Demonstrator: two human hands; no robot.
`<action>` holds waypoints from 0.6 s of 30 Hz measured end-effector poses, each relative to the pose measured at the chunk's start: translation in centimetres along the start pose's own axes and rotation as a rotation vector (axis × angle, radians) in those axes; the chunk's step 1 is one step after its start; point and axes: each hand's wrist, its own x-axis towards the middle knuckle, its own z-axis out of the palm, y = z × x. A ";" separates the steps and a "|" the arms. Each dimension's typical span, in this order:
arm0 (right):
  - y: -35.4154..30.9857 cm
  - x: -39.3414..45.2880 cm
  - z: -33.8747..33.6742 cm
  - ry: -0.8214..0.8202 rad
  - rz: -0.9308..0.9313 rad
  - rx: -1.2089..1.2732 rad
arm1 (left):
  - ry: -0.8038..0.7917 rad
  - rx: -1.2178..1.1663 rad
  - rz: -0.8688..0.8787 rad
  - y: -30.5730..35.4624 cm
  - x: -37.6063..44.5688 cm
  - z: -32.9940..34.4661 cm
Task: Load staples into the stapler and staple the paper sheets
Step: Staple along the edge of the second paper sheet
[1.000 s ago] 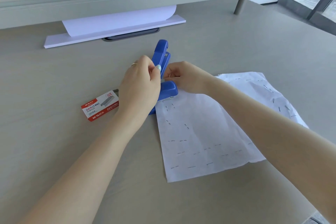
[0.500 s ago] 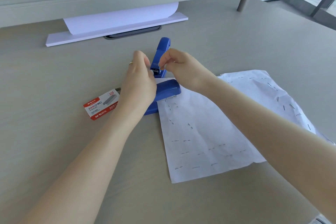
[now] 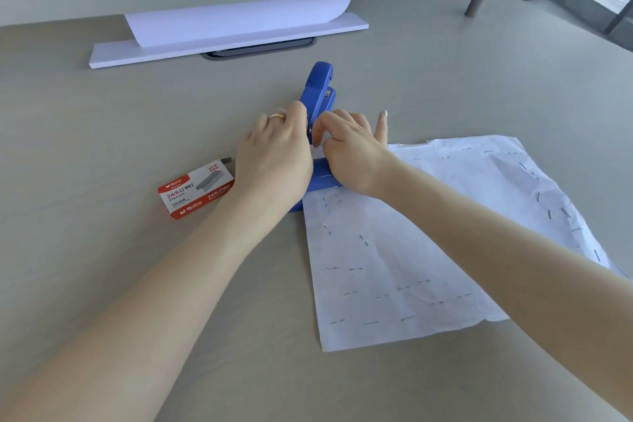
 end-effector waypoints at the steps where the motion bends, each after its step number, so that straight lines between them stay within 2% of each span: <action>1: 0.1 0.0 0.1 0.000 -0.001 0.002 | -0.007 0.014 0.020 0.0 0.0 0.0; 11: 0.8 -0.2 0.8 0.044 -0.023 -0.013 | -0.007 -0.019 0.123 -0.4 0.5 0.9; 18: 1.2 -0.3 1.3 0.102 -0.017 0.002 | -0.039 -0.058 0.136 -0.7 0.8 1.5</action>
